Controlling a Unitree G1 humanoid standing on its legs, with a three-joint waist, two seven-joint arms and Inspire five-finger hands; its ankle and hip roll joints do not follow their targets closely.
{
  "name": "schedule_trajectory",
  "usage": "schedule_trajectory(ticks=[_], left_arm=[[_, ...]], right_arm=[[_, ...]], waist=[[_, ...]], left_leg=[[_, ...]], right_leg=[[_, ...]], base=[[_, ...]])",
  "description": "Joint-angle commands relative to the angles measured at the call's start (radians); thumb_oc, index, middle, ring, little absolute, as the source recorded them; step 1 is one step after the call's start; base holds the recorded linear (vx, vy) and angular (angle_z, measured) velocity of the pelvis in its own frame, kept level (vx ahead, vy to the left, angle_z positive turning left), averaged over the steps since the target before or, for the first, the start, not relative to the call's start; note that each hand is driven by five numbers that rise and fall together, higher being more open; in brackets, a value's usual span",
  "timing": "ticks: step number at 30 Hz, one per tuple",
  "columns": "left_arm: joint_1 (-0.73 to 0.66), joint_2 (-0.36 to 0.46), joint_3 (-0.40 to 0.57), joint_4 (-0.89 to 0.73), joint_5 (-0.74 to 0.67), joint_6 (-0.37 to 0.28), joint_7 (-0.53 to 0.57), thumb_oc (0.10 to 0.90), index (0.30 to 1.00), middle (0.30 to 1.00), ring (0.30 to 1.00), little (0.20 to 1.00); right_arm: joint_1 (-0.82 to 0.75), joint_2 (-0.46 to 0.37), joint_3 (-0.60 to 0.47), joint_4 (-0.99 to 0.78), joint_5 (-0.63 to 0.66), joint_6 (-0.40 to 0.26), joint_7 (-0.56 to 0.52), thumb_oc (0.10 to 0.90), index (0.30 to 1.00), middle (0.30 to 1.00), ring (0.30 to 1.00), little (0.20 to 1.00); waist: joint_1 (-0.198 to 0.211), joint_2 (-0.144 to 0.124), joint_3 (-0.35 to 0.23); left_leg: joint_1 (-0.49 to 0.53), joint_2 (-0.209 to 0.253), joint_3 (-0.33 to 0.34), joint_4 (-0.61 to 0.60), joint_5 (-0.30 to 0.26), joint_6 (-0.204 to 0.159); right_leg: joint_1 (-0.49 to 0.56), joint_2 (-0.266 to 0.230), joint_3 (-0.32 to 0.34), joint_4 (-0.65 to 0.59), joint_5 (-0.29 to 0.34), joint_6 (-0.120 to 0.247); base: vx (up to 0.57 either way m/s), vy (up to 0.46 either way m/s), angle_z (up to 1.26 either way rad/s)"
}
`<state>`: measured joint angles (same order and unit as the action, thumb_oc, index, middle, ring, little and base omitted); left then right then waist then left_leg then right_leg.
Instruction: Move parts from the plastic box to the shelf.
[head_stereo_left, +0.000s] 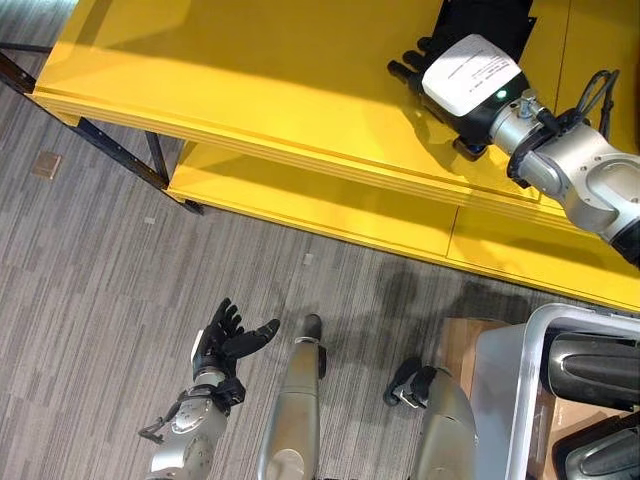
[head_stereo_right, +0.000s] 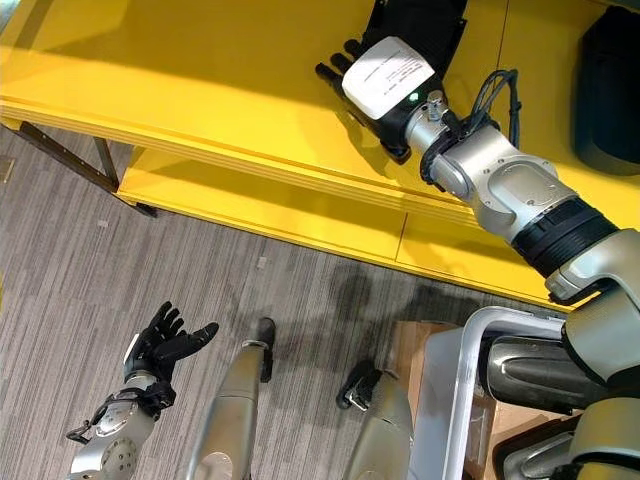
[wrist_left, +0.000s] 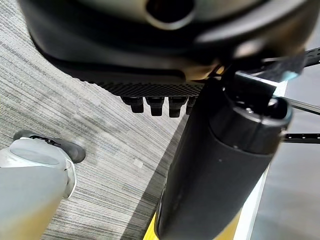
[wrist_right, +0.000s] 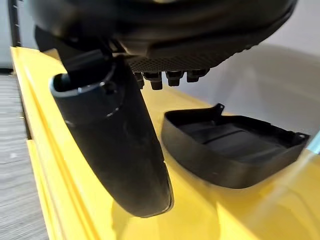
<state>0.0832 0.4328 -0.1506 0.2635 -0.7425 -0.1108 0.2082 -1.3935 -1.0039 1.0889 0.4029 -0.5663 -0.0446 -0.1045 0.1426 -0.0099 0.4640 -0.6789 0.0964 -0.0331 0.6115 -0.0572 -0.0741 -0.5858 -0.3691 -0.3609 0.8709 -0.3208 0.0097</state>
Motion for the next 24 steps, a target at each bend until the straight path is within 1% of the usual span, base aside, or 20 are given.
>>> schedule_trajectory(ticks=[1, 11, 16, 17, 18, 20, 22, 24], left_arm=[[0.017, 0.050, 0.058, -0.043, -0.010, -0.073, -0.001, 0.900, 1.000, 1.000, 1.000, 1.000], [0.025, 0.040, 0.068, -0.035, -0.002, -0.064, -0.007, 0.900, 1.000, 1.000, 1.000, 1.000], [0.023, 0.036, 0.075, -0.024, -0.002, -0.065, -0.006, 0.900, 1.000, 1.000, 1.000, 1.000], [0.026, 0.031, 0.079, -0.023, -0.002, -0.064, -0.003, 0.900, 1.000, 1.000, 1.000, 1.000], [0.027, 0.032, 0.079, -0.024, -0.002, -0.064, -0.003, 0.900, 1.000, 1.000, 1.000, 1.000], [0.029, 0.027, 0.085, -0.024, -0.001, -0.064, 0.002, 0.900, 1.000, 1.000, 1.000, 1.000], [0.031, 0.019, 0.090, -0.025, 0.000, -0.065, 0.009, 0.900, 1.000, 1.000, 1.000, 1.000], [0.032, 0.010, 0.095, -0.024, 0.000, -0.062, 0.017, 0.900, 1.000, 1.000, 1.000, 1.000]], right_arm=[[-0.094, -0.048, -0.032, -0.024, 0.051, 0.011, -0.037, 0.900, 1.000, 1.000, 1.000, 1.000], [-0.015, -0.093, -0.062, -0.064, 0.068, 0.000, -0.016, 0.900, 1.000, 1.000, 1.000, 1.000], [0.034, -0.114, -0.102, -0.086, 0.079, -0.001, -0.022, 0.900, 1.000, 1.000, 1.000, 1.000], [0.065, -0.125, -0.141, -0.097, 0.089, 0.004, -0.038, 0.900, 1.000, 1.000, 1.000, 1.000], [0.068, -0.125, -0.144, -0.098, 0.088, 0.004, -0.037, 0.900, 1.000, 1.000, 1.000, 1.000], [0.110, -0.136, -0.198, -0.120, 0.103, 0.007, -0.055, 0.900, 1.000, 1.000, 1.000, 1.000], [0.156, -0.133, -0.260, -0.124, 0.114, 0.017, -0.087, 0.900, 1.000, 1.000, 1.000, 1.000], [0.207, -0.137, -0.346, -0.180, 0.144, 0.019, -0.107, 0.900, 1.000, 1.000, 1.000, 1.000]], waist=[[0.010, -0.032, -0.070], [0.001, -0.043, -0.069], [-0.004, -0.050, -0.070], [-0.009, -0.050, -0.070], [-0.008, -0.051, -0.070], [-0.013, -0.051, -0.069], [-0.019, -0.048, -0.068], [-0.027, -0.047, -0.067]], left_leg=[[0.044, 0.068, -0.058, 0.062, -0.166, -0.037], [0.038, 0.069, -0.056, 0.077, -0.176, -0.034], [0.037, 0.071, -0.052, 0.080, -0.178, -0.033], [0.036, 0.073, -0.050, 0.081, -0.178, -0.032], [0.036, 0.073, -0.050, 0.081, -0.178, -0.032], [0.035, 0.074, -0.050, 0.082, -0.178, -0.031], [0.036, 0.074, -0.048, 0.081, -0.177, -0.030], [0.035, 0.074, -0.046, 0.083, -0.178, -0.028]], right_leg=[[0.020, 0.035, 0.074, -0.055, -0.010, 0.054], [0.018, 0.036, 0.077, -0.054, -0.007, 0.056], [0.016, 0.038, 0.078, -0.055, -0.004, 0.058], [0.017, 0.040, 0.078, -0.059, -0.003, 0.058], [0.017, 0.040, 0.078, -0.059, -0.003, 0.058], [0.017, 0.041, 0.080, -0.060, -0.001, 0.058], [0.017, 0.042, 0.081, -0.062, 0.001, 0.058], [0.017, 0.043, 0.082, -0.063, 0.002, 0.059]], base=[[-0.01, 0.014, -0.04], [0.00, 0.002, -0.01], [0.00, 0.000, 0.00], [0.00, 0.000, 0.00], [0.00, 0.000, 0.00], [0.00, 0.000, 0.00], [0.00, 0.000, 0.00], [0.00, 0.000, 0.00]])
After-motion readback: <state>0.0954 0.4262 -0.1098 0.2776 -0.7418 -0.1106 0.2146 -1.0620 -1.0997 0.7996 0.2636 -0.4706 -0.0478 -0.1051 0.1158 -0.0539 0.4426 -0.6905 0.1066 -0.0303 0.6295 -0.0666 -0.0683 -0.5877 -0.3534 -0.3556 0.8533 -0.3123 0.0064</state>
